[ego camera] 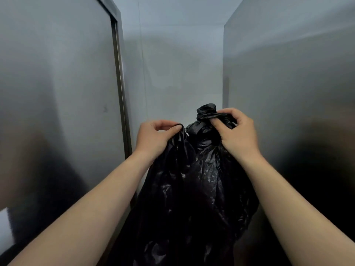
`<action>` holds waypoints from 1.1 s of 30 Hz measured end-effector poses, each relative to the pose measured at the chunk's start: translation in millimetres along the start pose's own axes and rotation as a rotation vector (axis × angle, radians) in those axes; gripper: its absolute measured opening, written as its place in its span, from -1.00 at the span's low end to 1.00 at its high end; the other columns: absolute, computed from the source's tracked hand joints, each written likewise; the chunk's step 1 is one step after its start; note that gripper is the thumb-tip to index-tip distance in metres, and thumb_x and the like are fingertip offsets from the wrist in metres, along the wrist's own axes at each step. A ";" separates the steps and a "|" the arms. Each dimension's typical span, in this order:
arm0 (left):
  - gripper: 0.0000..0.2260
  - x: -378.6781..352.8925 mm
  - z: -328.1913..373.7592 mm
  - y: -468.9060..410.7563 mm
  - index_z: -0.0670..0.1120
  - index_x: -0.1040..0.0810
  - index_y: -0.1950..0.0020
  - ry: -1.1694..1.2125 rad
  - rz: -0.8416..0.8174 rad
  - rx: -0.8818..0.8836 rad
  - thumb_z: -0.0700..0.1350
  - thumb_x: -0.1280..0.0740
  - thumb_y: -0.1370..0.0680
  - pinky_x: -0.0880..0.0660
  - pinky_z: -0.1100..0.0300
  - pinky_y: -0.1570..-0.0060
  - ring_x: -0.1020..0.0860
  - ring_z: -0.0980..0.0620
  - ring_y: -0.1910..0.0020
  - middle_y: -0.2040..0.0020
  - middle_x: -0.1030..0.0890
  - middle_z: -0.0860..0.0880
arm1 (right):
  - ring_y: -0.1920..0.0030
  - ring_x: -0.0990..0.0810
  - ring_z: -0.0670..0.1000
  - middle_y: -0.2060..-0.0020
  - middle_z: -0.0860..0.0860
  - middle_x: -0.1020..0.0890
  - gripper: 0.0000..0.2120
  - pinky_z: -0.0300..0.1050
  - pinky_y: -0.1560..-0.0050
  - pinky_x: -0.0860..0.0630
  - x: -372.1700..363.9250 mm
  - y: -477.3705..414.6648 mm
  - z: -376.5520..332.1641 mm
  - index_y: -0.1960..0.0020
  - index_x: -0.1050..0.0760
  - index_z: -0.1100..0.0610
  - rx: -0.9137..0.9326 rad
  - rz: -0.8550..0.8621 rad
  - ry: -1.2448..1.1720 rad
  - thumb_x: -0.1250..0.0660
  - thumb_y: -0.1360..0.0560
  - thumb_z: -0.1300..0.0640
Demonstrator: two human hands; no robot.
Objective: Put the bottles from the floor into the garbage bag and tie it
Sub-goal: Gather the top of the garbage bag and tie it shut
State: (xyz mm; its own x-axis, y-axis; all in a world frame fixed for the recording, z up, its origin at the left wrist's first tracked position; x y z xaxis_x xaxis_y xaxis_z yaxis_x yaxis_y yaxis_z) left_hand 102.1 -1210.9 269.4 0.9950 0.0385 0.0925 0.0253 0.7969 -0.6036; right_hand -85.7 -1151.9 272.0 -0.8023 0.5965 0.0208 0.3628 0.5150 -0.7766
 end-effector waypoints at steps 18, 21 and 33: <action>-0.89 -18.1 -219.5 31.5 0.03 -0.65 0.15 -0.451 -0.299 0.196 -0.17 -0.48 -0.40 -0.34 0.48 0.33 -0.46 0.28 0.43 0.31 -0.56 0.17 | 0.20 -0.58 -0.24 0.28 -0.23 -0.63 -0.83 -0.40 0.20 -0.41 -52.2 56.4 176.0 0.24 -0.54 -0.19 -0.319 -0.151 0.225 -0.44 -0.38 0.09; -0.79 -21.8 -245.2 58.6 0.13 -0.57 0.19 -0.474 -0.310 0.242 -0.20 -0.46 -0.41 -0.34 0.53 0.38 -0.48 0.31 0.46 0.28 -0.58 0.15 | 0.17 -0.57 -0.17 0.22 -0.17 -0.63 -0.85 -0.40 0.16 -0.40 -54.5 84.4 203.7 0.18 -0.56 -0.15 -0.354 -0.198 0.275 -0.44 -0.39 0.10; -0.53 -26.5 -271.9 95.4 0.04 -0.33 -0.42 -0.567 -0.526 0.334 0.05 -0.31 -0.53 -0.25 0.27 -0.25 -0.36 0.06 -0.35 -0.34 -0.42 0.02 | -0.31 -0.36 0.07 -0.31 0.02 -0.36 -0.39 0.02 -0.28 -0.36 -56.3 137.4 243.1 -0.41 -0.22 0.02 -0.522 -0.567 0.565 -0.24 -0.47 -0.23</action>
State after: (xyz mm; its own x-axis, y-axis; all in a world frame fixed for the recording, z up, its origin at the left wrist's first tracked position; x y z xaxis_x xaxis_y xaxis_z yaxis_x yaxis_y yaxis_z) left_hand 104.5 -1299.8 -5.9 0.6598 -0.1614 0.7339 0.3527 0.9289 -0.1129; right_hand -105.9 -1264.4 11.0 -0.6253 0.3128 0.7149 0.2656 0.9468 -0.1819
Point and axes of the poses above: each hand's wrist, its own y-axis away from the middle knuckle, its own x-axis out of the back of the hand, z = x × y, the point moved 1 cm from there along -y, towards the middle knuckle
